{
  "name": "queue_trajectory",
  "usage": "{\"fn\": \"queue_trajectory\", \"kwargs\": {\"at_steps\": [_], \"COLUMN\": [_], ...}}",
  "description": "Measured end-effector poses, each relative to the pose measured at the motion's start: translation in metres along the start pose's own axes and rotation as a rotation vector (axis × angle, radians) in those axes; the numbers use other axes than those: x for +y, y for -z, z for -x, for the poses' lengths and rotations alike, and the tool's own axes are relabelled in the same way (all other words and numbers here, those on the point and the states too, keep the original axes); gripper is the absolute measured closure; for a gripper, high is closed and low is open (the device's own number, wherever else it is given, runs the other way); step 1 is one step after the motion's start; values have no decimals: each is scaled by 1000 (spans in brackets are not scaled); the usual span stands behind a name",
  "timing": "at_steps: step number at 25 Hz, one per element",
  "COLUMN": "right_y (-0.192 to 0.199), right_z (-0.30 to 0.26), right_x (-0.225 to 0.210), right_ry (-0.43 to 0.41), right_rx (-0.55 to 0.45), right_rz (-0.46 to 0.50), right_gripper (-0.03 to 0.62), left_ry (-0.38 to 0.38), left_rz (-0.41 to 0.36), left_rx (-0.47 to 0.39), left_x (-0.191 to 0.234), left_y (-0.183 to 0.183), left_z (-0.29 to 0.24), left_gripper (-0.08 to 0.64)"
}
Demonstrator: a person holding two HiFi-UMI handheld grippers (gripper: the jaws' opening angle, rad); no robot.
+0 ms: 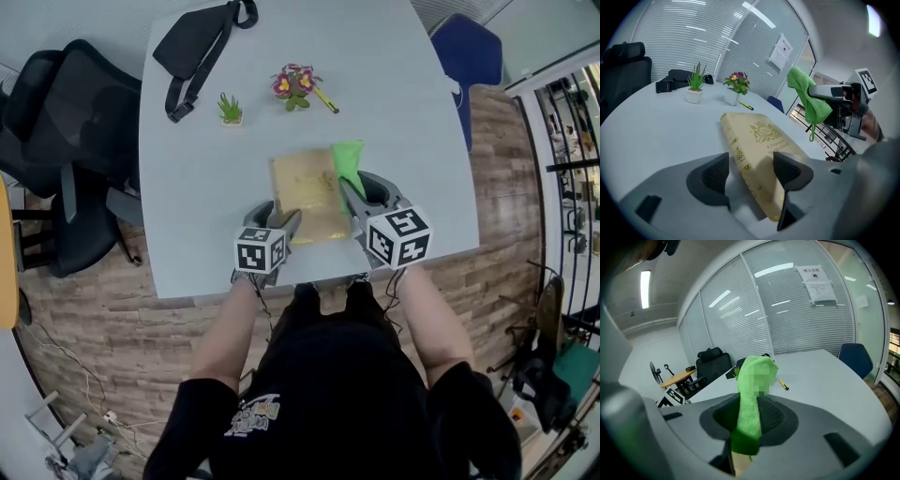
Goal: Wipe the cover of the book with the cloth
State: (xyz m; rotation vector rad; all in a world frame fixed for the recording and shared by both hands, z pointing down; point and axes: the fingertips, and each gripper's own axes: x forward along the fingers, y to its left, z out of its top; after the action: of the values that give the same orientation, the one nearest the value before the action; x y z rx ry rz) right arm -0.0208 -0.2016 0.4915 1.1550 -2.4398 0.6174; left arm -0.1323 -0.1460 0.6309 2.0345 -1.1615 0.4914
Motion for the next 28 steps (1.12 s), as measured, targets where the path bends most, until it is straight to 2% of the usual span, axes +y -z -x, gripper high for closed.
{"fn": "queue_trajectory", "kwargs": {"at_steps": [3,6,11,18,28], "right_y": [5,11,24,44,63], "right_z": [-8,-20,-48,-93,-129], "right_x": [-1,1,12,29,49], "right_ry": [3,-6,-28,-44,-117], "right_rx": [16,39,103,213,351], "right_rz": [-4,-1,29,152,377], "right_gripper": [489,489,489,489,489], "left_ry": [11,28,47,43,37], "left_rz": [24,62,76,79,74], "left_rx": [-10,-18,-33,-37,-38], "left_x": [3,5,4,3,3], "left_y": [1,4,4,4,4], "left_z": [-1,-2,-1,-1,0], "left_gripper": [250,249,247,247,247]}}
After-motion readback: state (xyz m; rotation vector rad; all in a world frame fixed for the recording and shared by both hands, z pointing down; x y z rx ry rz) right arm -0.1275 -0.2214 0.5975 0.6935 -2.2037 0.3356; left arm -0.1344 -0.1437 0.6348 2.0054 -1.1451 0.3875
